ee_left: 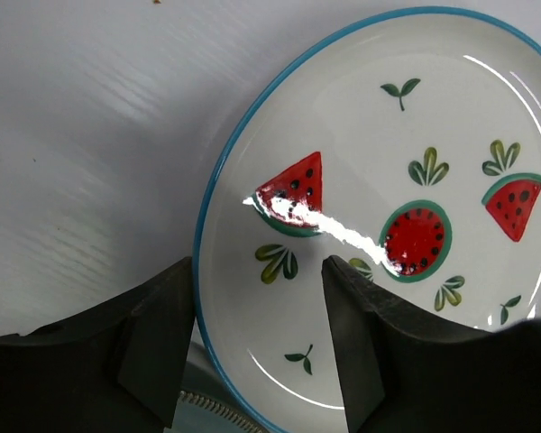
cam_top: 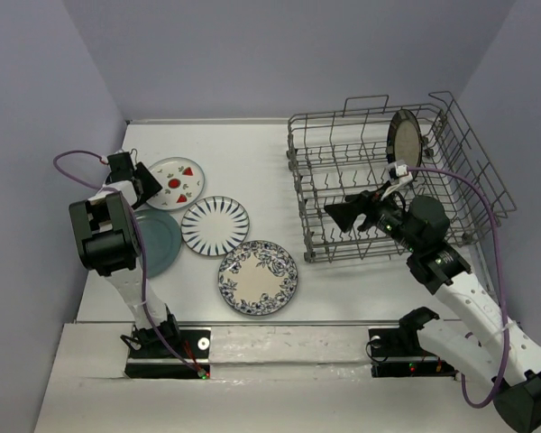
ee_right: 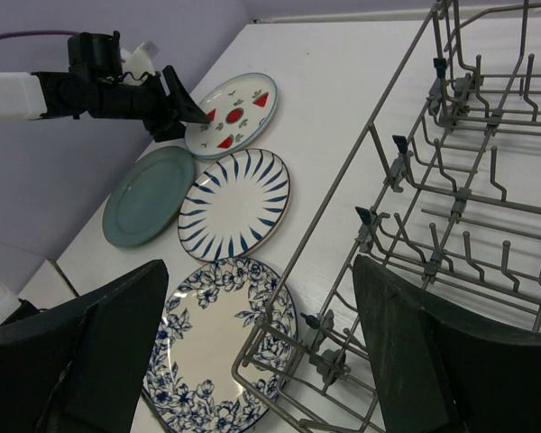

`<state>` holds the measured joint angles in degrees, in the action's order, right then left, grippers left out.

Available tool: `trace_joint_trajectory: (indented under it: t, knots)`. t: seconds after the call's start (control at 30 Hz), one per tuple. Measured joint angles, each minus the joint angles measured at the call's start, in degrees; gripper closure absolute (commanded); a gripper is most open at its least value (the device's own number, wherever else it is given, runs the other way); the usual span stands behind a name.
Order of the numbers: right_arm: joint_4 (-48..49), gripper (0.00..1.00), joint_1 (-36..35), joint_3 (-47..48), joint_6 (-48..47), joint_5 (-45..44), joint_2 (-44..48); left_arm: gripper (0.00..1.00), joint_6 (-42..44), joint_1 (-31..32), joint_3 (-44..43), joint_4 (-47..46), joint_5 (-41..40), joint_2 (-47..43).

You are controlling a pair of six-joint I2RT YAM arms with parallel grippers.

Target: Load the plates into the dish rack

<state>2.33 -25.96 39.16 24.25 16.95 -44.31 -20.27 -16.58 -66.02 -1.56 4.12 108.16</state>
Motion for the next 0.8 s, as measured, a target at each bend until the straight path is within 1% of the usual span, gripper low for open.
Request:
trace_joint_trajectory:
  t: [0.03, 0.1, 0.13, 0.23, 0.27, 0.3, 0.33, 0.37, 0.43, 0.8]
  knots:
    - [0.0, 0.12, 0.0, 0.0, 0.0, 0.0, 0.0, 0.38, 0.0, 0.0, -0.1, -0.4, 0.1, 0.4]
    - [0.0, 0.12, 0.0, 0.0, 0.0, 0.0, 0.0, 0.41, -0.2, 0.0, -0.4, -0.8, 0.4, 0.7]
    - [0.0, 0.12, 0.0, 0.0, 0.0, 0.0, 0.0, 0.45, -0.2, -0.1, -0.5, -1.2, 0.5, 1.0]
    - [0.0, 0.12, 0.0, 0.0, 0.0, 0.0, 0.0, 0.51, -0.4, -0.3, -0.5, -2.1, 0.7, 1.6]
    - [0.0, 0.12, 0.0, 0.0, 0.0, 0.0, -0.1, 0.60, -0.6, -0.4, -0.5, -2.6, 0.7, 1.7]
    - [0.0, 0.12, 0.0, 0.0, 0.0, -0.1, -0.1, 0.66, -0.7, -0.4, -0.5, -2.9, 0.8, 1.9]
    - [0.0, 0.12, 0.0, 0.0, 0.0, -0.3, -0.1, 0.78, -1.0, -0.5, -0.5, -3.2, 0.7, 2.1]
    - [0.0, 0.12, 0.0, 0.0, 0.0, -0.5, -0.1, 0.84, -1.1, -0.5, -0.5, -3.5, 0.9, 2.2]
    - [0.0, 0.12, 0.0, 0.0, 0.0, -0.6, -0.1, 0.94, -2.2, -0.8, -0.5, -4.7, 1.8, 2.4]
    - [-1.9, 0.11, 0.0, 0.2, -1.1, -3.9, 1.2, 0.94, -5.4, -0.8, 2.9, -9.7, 4.9, 0.6]
